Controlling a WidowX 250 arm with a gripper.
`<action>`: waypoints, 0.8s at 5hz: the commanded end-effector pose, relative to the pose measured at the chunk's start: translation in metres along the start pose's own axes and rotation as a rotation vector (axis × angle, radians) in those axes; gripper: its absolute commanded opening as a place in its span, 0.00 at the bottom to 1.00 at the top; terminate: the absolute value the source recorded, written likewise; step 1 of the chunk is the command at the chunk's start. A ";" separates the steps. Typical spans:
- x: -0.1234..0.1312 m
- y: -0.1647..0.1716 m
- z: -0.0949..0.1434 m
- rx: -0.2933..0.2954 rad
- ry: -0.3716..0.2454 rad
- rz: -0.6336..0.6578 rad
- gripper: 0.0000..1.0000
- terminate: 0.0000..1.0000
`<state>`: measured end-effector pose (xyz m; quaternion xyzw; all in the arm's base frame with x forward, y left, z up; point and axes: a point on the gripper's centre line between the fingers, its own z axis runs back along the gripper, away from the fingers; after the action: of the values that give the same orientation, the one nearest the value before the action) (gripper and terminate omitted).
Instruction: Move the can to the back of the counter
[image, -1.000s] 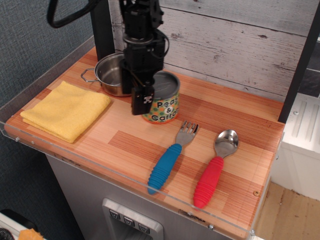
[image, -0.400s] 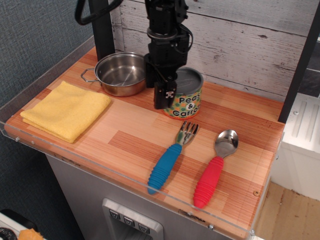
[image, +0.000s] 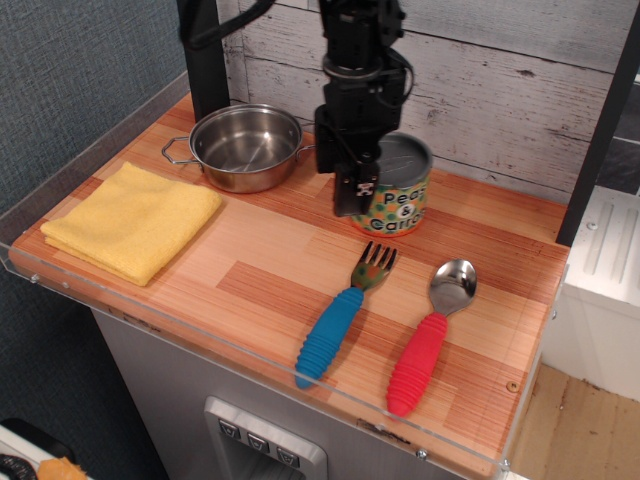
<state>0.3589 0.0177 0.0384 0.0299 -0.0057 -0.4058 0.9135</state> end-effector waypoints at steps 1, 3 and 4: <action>0.025 0.002 0.016 0.052 -0.050 -0.024 1.00 0.00; 0.027 0.001 0.028 0.097 -0.129 0.044 1.00 0.00; 0.017 0.003 0.038 0.095 -0.152 0.125 1.00 0.00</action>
<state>0.3645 -0.0020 0.0520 0.0281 -0.0697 -0.3498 0.9338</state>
